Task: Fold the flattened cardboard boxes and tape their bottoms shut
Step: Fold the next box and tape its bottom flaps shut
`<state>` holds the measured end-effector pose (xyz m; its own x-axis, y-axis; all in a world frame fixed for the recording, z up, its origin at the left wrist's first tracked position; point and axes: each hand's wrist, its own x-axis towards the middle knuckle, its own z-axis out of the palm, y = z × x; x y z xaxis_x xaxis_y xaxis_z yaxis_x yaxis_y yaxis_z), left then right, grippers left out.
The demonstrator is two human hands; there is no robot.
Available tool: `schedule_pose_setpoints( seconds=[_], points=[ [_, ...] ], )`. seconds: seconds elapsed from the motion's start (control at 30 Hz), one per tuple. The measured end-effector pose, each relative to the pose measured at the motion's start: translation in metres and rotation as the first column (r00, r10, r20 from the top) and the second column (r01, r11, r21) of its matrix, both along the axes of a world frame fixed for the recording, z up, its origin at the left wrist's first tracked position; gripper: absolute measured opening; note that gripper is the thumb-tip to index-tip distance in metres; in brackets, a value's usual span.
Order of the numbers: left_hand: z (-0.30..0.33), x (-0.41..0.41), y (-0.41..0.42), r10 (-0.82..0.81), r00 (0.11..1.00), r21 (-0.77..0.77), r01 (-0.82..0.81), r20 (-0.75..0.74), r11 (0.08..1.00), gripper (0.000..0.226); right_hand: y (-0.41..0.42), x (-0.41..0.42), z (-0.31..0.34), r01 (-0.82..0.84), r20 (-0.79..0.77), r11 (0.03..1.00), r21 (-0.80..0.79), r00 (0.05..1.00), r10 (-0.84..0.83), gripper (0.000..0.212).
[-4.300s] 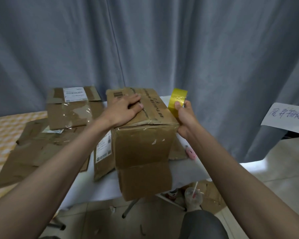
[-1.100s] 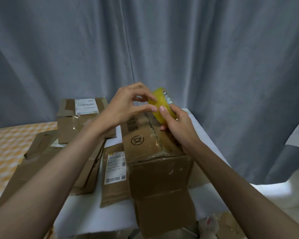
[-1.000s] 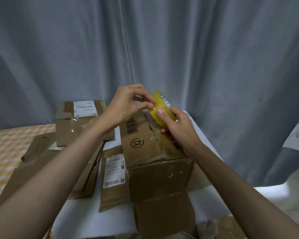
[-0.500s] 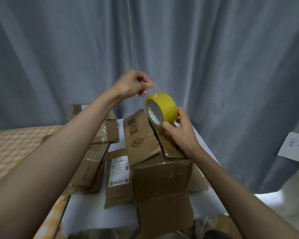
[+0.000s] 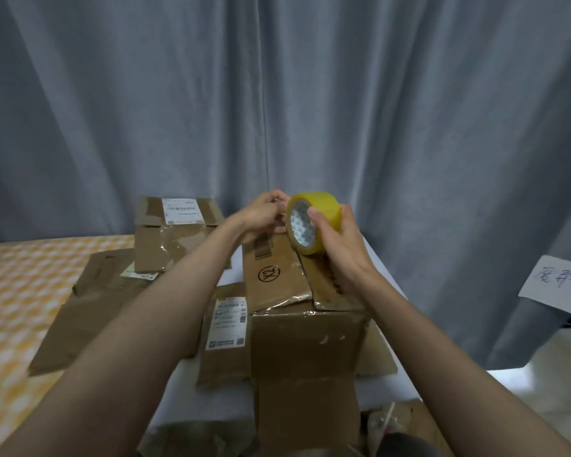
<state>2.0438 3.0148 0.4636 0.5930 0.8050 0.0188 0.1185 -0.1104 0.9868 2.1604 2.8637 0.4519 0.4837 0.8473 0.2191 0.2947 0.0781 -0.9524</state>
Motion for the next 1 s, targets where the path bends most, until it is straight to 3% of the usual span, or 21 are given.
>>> schedule_pose_setpoints(
  seconds=[0.17, 0.23, 0.3, 0.4, 0.5, 0.6, 0.73, 0.9, 1.0],
  points=[
    [-0.023, 0.005, 0.016, -0.051, 0.988, -0.16, 0.074, 0.142, 0.984, 0.015, 0.013, -0.013, 0.001, 0.12, -0.193, 0.992, 0.034, 0.975, -0.112, 0.055],
    [-0.031, 0.004, 0.022, -0.078, 0.983, -0.191, 0.11, 0.165, 0.975, 0.018, 0.013, -0.019, -0.004, 0.122, -0.186, 0.992, 0.007, 0.975, -0.119, 0.058],
    [-0.037, 0.002, 0.029, -0.091, 0.983, -0.2, 0.123, 0.16, 0.972, 0.019, 0.008, -0.024, -0.018, 0.147, 0.02, 0.988, -0.054, 0.989, -0.146, 0.059],
    [-0.034, 0.003, 0.038, -0.099, 0.994, -0.084, 0.103, 0.052, 0.991, 0.018, 0.003, -0.024, -0.038, 0.165, 0.279, 0.986, -0.035, 0.949, -0.149, 0.048],
    [-0.036, 0.007, 0.047, -0.042, 0.998, 0.063, 0.045, -0.057, 0.997, 0.017, 0.007, -0.022, -0.044, 0.137, 0.393, 0.991, -0.001, 0.911, -0.126, 0.04],
    [-0.044, 0.007, 0.056, -0.016, 0.998, 0.058, 0.02, -0.056, 0.998, 0.018, 0.013, -0.022, -0.042, 0.098, 0.439, 0.995, 0.017, 0.893, -0.095, 0.036],
    [-0.038, 0.0, 0.06, -0.07, 0.997, -0.004, 0.07, 0.017, 0.998, 0.018, 0.014, -0.024, -0.033, 0.078, 0.367, 0.997, -0.002, 0.928, -0.072, 0.032],
    [-0.021, 0.003, 0.064, -0.148, 0.977, 0.062, 0.159, -0.156, 0.985, 0.021, 0.014, -0.018, -0.035, 0.06, 0.137, 0.998, 0.023, 0.989, -0.063, 0.031],
    [-0.018, 0.002, 0.071, -0.079, 0.982, 0.106, 0.098, -0.174, 0.99, 0.019, 0.009, -0.014, -0.034, 0.059, 0.007, 0.996, 0.065, 0.998, -0.059, 0.026]
  ],
)
